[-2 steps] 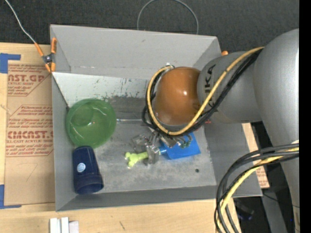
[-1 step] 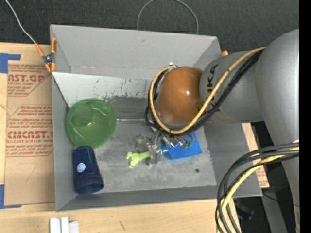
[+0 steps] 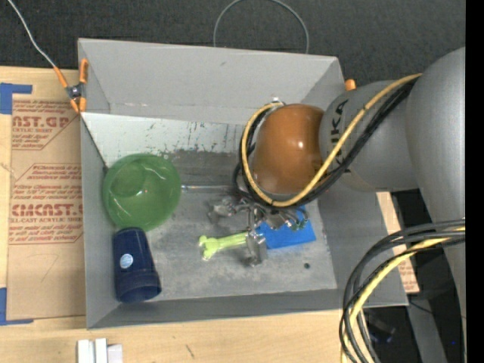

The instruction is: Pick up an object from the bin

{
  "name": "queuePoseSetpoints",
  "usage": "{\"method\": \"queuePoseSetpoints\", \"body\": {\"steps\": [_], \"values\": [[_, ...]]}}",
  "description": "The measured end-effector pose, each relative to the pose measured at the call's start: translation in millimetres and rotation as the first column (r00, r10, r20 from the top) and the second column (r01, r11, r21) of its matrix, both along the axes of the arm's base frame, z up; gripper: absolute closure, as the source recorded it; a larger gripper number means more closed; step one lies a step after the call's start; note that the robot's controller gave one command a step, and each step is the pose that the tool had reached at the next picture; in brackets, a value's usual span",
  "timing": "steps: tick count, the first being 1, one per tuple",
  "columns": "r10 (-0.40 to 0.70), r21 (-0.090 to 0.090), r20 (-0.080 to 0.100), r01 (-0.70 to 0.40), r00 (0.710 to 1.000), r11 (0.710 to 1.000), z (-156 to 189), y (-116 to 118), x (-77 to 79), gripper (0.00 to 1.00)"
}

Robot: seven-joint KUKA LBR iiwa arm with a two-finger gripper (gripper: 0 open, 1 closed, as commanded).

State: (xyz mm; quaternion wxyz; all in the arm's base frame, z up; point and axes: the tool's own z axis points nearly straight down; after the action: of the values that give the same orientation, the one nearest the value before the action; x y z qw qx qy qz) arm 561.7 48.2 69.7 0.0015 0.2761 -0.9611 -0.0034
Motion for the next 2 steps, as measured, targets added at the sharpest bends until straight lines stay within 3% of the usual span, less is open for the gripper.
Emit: {"method": "queuePoseSetpoints", "body": {"steps": [1, 2], "values": [[-0.002, 0.001, 0.000, 0.002, 1.000, 1.000, 0.1, 0.2, 0.0, 1.00], [-0.002, 0.001, 0.000, 0.002, 1.000, 1.000, 0.0, 0.1, 0.0, 1.00]]}}
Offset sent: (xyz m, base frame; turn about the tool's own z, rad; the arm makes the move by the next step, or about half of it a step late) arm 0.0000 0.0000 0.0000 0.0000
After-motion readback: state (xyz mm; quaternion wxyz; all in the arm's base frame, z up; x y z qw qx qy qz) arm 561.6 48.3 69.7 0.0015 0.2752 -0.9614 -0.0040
